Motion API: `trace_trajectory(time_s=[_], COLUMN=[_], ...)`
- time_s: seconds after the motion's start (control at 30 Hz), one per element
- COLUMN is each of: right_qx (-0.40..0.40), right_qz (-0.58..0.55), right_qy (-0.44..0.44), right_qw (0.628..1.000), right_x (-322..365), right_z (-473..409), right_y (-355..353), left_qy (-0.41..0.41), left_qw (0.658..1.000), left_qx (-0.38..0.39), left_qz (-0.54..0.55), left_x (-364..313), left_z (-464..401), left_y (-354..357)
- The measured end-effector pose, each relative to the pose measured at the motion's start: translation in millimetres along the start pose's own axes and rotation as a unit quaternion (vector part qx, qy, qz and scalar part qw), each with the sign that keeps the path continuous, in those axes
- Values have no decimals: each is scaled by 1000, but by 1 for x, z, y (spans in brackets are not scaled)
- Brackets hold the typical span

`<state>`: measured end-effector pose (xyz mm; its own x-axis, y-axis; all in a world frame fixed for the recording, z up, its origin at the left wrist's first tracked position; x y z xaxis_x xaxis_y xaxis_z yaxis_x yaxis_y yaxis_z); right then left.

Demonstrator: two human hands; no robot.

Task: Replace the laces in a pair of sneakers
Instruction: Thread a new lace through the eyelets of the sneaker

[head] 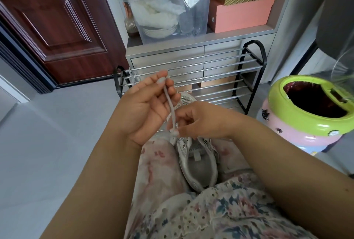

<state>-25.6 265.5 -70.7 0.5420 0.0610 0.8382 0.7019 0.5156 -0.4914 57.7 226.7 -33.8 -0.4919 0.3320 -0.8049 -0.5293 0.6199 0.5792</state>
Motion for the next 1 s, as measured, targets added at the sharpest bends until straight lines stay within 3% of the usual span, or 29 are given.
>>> trace_trajectory(time_s=[0.13, 0.2, 0.27, 0.3, 0.43, 0.57, 0.63, 0.73, 0.87, 1.0], right_qx=[-47, -105, -148, -158, -153, -146, -142, -130, -135, -52], right_qz=[-54, -137, -197, -219, -256, -265, -269, -243, 16, 191], right_qy=[-6, -31, -59, -74, -103, -120, -129, -104, 76, 193], right_qw=[997, 985, 968, 960, 949, 945, 944, 956, 988, 961], right_x=[-1, 0, 3, 6, 17, 24, 27, 24, 3, -19], right_z=[3, 8, 13, 14, 8, 1, -2, -5, 5, 12], right_y=[-12, -31, -47, -52, -57, -54, -52, -50, -45, -20], left_qy=[20, -16, -67, -92, -196, -205, -201, -182, -150, -134], left_qw=[998, 976, 926, 910, 859, 826, 840, 899, 944, 955], left_qx=[-37, -112, -160, -142, 47, 37, 19, -48, -123, -135], left_qz=[-36, -187, -336, -378, -472, -524, -504, -395, -266, -227], left_x=[-13, -12, -6, -1, 35, 42, 44, 45, 45, 48], left_z=[1, 7, 16, 19, 32, 31, 32, 36, 43, 47], left_y=[-9, -30, -47, -48, -24, -28, -33, -46, -67, -76])
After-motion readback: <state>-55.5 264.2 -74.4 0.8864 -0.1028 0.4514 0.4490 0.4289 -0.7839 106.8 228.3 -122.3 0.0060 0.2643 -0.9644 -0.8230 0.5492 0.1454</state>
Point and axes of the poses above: each hand's wrist, its own z-axis away from the middle knuckle, its own y-axis out of the palm, x = y × z, the point moved 8 cm from there along -z, towards the middle knuckle, and after that the axes turned 13 degrees about x, right-handed, at the moved point
